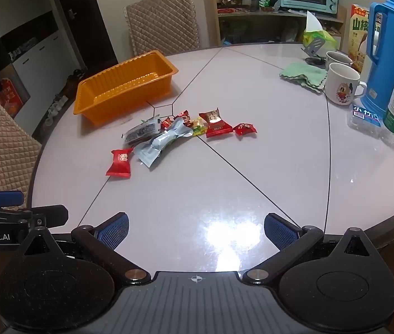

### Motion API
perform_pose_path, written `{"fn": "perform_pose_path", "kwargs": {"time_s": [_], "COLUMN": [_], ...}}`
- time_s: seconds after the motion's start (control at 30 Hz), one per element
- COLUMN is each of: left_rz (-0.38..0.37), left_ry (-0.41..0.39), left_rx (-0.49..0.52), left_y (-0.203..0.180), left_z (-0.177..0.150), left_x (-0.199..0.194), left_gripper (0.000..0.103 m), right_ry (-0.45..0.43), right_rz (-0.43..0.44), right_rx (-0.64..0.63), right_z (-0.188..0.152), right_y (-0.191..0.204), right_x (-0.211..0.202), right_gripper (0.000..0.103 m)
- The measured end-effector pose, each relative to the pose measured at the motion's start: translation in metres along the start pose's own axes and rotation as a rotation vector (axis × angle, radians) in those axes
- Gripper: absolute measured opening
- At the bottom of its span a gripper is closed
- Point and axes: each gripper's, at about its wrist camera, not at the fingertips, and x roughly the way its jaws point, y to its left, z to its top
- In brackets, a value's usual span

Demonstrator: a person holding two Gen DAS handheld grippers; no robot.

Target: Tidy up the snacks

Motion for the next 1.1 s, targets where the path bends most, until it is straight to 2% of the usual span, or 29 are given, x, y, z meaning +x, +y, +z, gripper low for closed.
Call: {"fn": "perform_pose_path", "kwargs": {"time_s": [1.1], "left_rz": [0.000], "left_ry": [0.010], "left_rx": [0.001], "left_y": [-0.0014], "left_z": [0.0018], "left_x": [0.0075], "left_gripper": [0.097], "right_ry": [0.002], "right_rz": [0.004], "right_rx": [0.001], "right_z": [0.0022], "right_y": [-0.0025], "right_x": [0.0021], "right_gripper": [0.103]}}
